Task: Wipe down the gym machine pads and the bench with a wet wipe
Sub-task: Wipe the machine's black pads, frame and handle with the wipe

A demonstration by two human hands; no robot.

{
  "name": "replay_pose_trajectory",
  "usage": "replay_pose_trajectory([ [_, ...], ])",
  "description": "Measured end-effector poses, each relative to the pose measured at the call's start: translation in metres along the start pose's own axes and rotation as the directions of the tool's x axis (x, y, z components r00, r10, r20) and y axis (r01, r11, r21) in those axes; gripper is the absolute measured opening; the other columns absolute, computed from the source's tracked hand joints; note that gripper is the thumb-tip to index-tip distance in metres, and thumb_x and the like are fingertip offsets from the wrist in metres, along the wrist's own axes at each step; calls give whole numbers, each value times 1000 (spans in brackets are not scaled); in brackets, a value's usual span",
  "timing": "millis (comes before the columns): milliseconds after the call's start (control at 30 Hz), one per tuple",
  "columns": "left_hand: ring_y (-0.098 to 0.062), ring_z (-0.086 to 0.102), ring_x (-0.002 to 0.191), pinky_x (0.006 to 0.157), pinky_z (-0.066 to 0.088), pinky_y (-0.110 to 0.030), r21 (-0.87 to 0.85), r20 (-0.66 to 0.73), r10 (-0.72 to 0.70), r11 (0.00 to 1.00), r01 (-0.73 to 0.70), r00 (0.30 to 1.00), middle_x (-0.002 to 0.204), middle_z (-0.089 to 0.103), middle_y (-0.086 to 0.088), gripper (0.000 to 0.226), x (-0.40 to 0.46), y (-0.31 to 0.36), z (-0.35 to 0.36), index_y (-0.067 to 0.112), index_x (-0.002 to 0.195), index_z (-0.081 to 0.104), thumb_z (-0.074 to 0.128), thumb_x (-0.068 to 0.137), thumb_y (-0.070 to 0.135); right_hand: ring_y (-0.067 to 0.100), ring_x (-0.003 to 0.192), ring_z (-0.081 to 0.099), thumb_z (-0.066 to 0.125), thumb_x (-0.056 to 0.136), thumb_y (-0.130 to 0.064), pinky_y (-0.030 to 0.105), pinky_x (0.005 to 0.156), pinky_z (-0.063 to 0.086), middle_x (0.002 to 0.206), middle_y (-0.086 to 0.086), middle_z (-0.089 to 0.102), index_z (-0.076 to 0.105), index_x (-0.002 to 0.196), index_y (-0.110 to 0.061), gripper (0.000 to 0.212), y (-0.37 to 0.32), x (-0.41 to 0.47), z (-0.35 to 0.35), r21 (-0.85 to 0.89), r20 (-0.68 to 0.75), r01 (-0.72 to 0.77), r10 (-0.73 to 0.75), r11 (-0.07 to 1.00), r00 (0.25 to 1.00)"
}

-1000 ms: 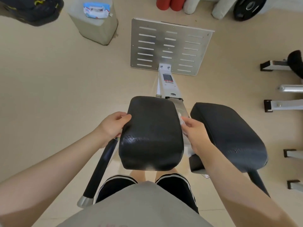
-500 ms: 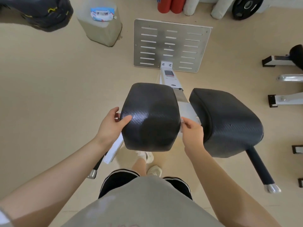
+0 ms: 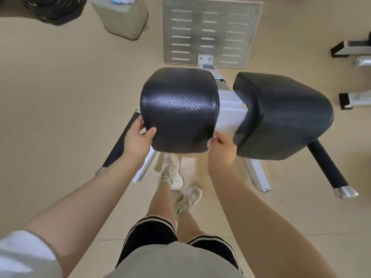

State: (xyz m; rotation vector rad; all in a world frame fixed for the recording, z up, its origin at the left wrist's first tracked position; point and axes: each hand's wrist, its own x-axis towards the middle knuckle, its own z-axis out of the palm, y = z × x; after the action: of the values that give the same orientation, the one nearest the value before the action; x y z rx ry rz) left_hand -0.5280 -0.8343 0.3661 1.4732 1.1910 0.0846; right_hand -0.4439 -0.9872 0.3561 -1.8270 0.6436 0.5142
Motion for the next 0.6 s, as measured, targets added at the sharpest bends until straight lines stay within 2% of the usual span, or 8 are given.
replay_pose_trajectory([
  [67, -9, 50, 112, 98, 42, -28, 86, -8, 26, 996, -25, 1000, 125, 56, 6, 45, 0, 2, 1, 24, 133, 47, 51, 91, 9, 10, 81, 60, 54, 89, -6, 17, 82, 47, 97, 2, 70, 68, 109, -7, 24, -17, 5, 2, 53, -12, 54, -54, 997, 998],
  [167, -4, 51, 101, 89, 37, -19, 181, -13, 101, 979, -97, 995, 115, 57, 9, 42, 0, 1, -1, 23, 130, 50, 53, 90, 10, -1, 58, 53, 56, 88, -8, 11, 64, 44, 67, -15, 63, 70, 105, -10, 22, -33, 17, 0, 139, 56, 165, -174, 976, 983],
  [233, -3, 52, 99, 83, 37, -10, 225, -7, 133, 966, -128, 991, 111, 57, 12, 41, 3, -2, -2, 22, 129, 51, 53, 90, 11, -2, 67, 56, 55, 89, -10, 9, 69, 45, 74, -18, 63, 69, 108, -14, 24, -21, 19, -2, 91, 80, 208, -216, 974, 973],
  [300, -3, 52, 100, 78, 35, -5, 275, -10, 158, 950, -149, 987, 109, 58, 12, 39, 6, -4, -4, 22, 126, 52, 55, 89, 11, 5, 84, 58, 54, 90, -8, 15, 82, 45, 91, -12, 65, 67, 113, -13, 27, 11, 17, -4, 4, 77, 179, -179, 984, 981],
  [367, -4, 53, 98, 83, 37, -12, 306, -21, 174, 939, -160, 984, 107, 60, 11, 37, 9, -5, -5, 21, 123, 54, 57, 87, 12, 10, 88, 56, 51, 90, -7, 20, 82, 44, 95, -8, 62, 67, 112, -12, 27, 43, 15, -2, -58, 65, 69, -65, 996, 996],
  [467, -1, 54, 87, 83, 38, -14, 348, -2, 190, 921, -178, 982, 102, 61, 9, 36, 14, -7, -9, 19, 121, 55, 59, 86, 13, 6, 66, 51, 47, 93, -4, 13, 62, 45, 76, -4, 57, 65, 96, -11, 20, 63, 30, 6, -32, 159, -175, 178, 984, 971],
  [533, 5, 54, 75, 73, 37, -7, 386, 38, 218, 897, -216, 975, 100, 61, 8, 36, 18, -8, -13, 20, 121, 55, 60, 85, 14, 6, 67, 50, 46, 93, -3, 14, 70, 48, 75, -1, 52, 57, 88, -8, 13, 66, 44, 10, 146, 246, -383, 342, 912, 907],
  [600, 3, 55, 80, 67, 36, 3, 385, 69, 239, 889, -247, 969, 101, 62, 8, 38, 20, -9, -16, 19, 122, 55, 61, 85, 13, 13, 69, 54, 49, 93, -4, 16, 58, 54, 79, 7, 55, 54, 87, -2, 7, 73, 45, 13, 274, 229, -538, 489, 798, 842],
])
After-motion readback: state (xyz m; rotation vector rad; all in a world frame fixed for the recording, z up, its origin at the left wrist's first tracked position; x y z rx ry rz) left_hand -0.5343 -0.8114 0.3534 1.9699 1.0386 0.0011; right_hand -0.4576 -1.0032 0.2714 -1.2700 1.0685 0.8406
